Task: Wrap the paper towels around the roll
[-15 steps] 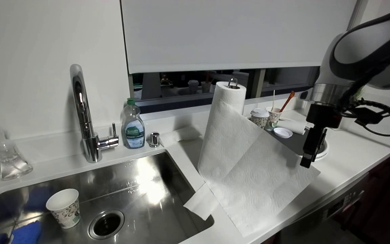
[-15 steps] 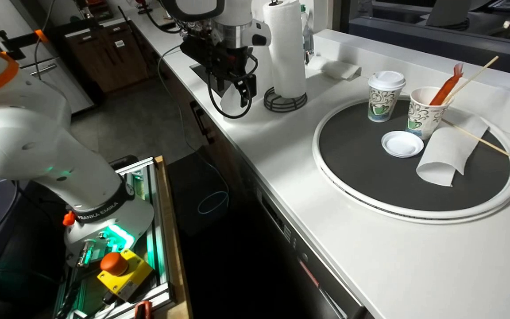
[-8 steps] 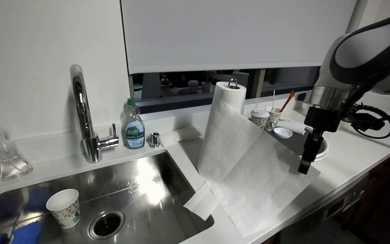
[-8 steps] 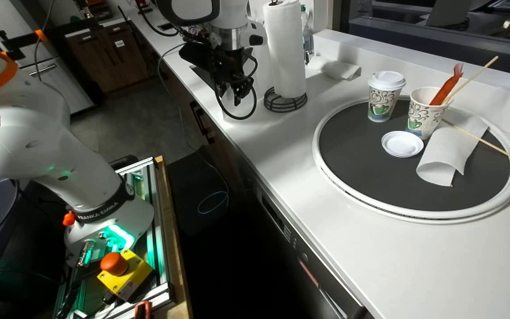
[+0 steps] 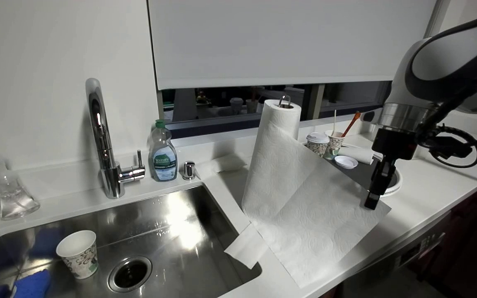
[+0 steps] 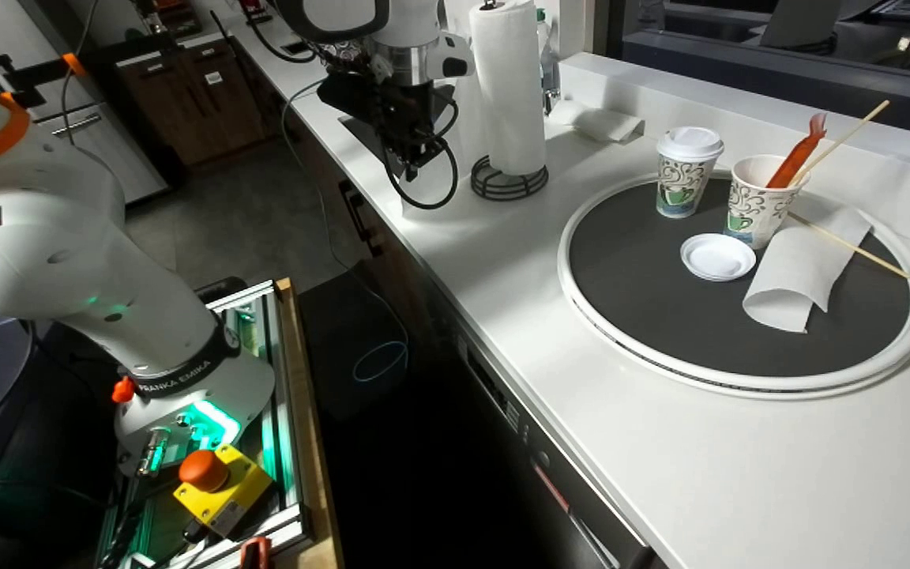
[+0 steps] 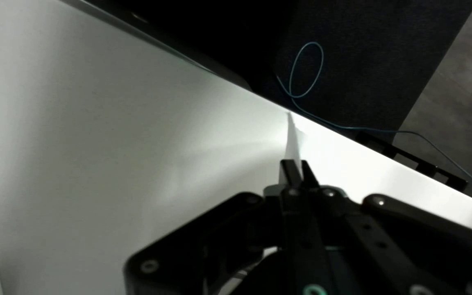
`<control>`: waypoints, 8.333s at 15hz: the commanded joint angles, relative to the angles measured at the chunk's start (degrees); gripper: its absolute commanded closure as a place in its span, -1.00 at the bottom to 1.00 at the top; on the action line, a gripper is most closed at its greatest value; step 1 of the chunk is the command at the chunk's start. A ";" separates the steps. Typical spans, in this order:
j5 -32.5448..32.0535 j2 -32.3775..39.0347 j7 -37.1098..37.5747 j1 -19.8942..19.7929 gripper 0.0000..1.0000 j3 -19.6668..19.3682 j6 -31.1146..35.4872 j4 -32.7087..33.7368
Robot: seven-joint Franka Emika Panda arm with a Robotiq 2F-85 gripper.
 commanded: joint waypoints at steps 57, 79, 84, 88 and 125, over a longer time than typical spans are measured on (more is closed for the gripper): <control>-12.36 37.30 -9.56 -5.22 0.99 5.96 3.17 64.90; -16.59 60.94 -14.36 -0.74 0.99 12.32 -10.52 99.67; -15.81 63.99 -18.76 0.92 0.99 13.40 -16.66 105.85; -14.93 59.67 -30.15 -0.52 0.99 16.78 -21.83 102.70; -10.19 52.62 -43.95 -6.85 -1.00 19.93 -39.21 112.75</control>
